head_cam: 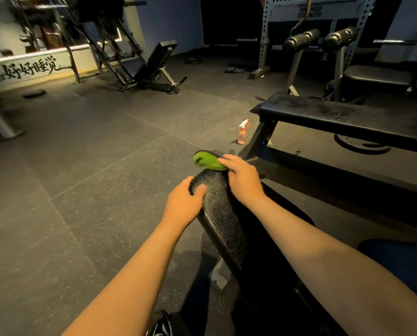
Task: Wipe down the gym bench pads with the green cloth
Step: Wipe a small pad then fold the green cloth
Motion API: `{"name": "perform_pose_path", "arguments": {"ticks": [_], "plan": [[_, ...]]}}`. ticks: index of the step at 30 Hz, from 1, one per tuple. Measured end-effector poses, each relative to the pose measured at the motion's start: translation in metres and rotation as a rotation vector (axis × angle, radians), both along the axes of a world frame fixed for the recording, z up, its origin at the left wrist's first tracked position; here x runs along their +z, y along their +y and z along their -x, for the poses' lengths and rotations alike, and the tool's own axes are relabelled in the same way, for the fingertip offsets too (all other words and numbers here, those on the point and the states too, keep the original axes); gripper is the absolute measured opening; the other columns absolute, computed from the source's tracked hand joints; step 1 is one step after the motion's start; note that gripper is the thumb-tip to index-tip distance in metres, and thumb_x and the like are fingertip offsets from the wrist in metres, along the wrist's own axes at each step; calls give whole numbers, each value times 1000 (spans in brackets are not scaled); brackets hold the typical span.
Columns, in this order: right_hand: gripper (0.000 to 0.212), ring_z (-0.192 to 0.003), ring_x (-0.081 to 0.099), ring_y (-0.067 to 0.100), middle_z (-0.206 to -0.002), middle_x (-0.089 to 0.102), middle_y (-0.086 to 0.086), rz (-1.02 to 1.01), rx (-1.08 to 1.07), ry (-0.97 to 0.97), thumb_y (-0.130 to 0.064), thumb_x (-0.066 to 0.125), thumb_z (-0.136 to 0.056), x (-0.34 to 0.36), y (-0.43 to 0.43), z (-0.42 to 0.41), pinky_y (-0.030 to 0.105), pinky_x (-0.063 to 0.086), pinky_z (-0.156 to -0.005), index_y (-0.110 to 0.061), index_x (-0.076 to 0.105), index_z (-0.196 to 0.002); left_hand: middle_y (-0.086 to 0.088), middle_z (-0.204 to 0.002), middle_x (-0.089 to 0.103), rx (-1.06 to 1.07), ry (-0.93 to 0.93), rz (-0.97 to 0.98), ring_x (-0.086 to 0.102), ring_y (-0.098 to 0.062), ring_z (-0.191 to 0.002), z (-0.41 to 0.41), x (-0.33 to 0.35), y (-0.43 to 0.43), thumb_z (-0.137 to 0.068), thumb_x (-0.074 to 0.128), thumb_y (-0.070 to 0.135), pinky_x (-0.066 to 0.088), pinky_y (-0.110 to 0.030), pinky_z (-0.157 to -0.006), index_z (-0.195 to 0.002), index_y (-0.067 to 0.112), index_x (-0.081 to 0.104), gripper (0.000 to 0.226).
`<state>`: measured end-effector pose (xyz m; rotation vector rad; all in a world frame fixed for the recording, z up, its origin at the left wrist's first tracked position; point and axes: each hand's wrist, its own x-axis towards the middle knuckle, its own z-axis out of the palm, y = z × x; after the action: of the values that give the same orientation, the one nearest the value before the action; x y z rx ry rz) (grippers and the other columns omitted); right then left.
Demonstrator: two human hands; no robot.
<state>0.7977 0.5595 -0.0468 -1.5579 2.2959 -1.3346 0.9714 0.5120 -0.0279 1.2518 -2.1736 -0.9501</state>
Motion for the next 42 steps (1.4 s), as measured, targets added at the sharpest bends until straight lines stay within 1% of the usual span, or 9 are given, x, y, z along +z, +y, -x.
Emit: {"name": "perform_pose_path", "arguments": {"ticks": [4, 7, 12, 15, 18, 24, 33, 37, 42], "plan": [[47, -138, 42, 20, -143, 55, 1, 12, -192, -106, 3, 45, -94, 0, 0, -10, 24, 21, -115, -16, 63, -133, 2, -146, 54, 41, 84, -139, 47, -19, -137, -4, 2, 2, -98, 58, 34, 35, -28, -106, -148, 20, 49, 52], [47, -138, 43, 16, -140, 58, -1, 68, -41, -63, 5, 47, -92, 2, 3, -43, 35, 25, -119, -18, 66, -128, 6, -138, 59, 92, 186, -215, 51, -18, -133, -3, 2, 3, -97, 57, 29, 38, -29, -103, -141, 19, 57, 45], [55, -139, 42, 19, -140, 58, -1, 31, 300, 141, 10, 50, -85, -3, 14, -59, 24, 23, -118, -19, 66, -130, 0, -100, 70, 197, 382, -281, 63, -23, -103, -1, 3, 8, -98, 46, 21, 44, -33, -78, -95, 20, 70, 24], [57, -138, 43, 24, -143, 55, 1, 20, 209, 146, 11, 50, -85, -11, 21, -31, 31, 25, -119, -18, 64, -132, -10, -127, 64, 161, 236, -197, 56, -29, -121, 9, -5, 10, -99, 46, 21, 43, -40, -94, -120, 12, 64, 29], [53, -138, 43, 24, -145, 52, 1, 7, -77, 31, 7, 47, -89, -25, 43, -8, 29, 25, -117, -18, 63, -133, -11, -159, 33, 146, 150, -142, 29, -30, -147, 23, -13, 24, -98, 55, 25, 23, -43, -121, -157, 17, 29, 65], [51, -138, 42, 20, -147, 50, -2, -38, -425, -174, 2, 44, -93, -38, 75, -8, 32, 31, -112, -20, 60, -136, -12, -165, 13, 166, 158, -141, 14, -33, -151, 30, -19, 30, -98, 57, 27, 15, -45, -122, -160, 23, 12, 76], [55, -145, 32, 19, -148, 49, 1, 46, 41, -52, 9, 46, -91, -35, 88, -63, 32, 28, -118, -18, 58, -138, -11, -166, 4, 176, 120, 16, 10, -34, -151, 35, -26, 47, -101, 49, 26, 16, -48, -122, -161, 15, 8, 74], [56, -144, 33, 20, -149, 48, -2, -11, -215, -155, 10, 43, -90, -48, 116, -27, 22, 18, -116, -17, 60, -136, -17, -165, 6, 177, 38, 125, 10, -39, -150, 33, -30, 53, -101, 49, 33, 16, -49, -123, -161, 14, 8, 75], [56, -146, 29, 20, -155, 40, 1, -71, -536, -401, 9, 40, -93, -53, 132, -2, 38, 23, -121, -17, 53, -141, -15, -156, 22, 189, 32, 176, 27, -39, -139, 29, -29, 52, -97, 55, 37, 29, -48, -113, -158, 16, 20, 74]]}}
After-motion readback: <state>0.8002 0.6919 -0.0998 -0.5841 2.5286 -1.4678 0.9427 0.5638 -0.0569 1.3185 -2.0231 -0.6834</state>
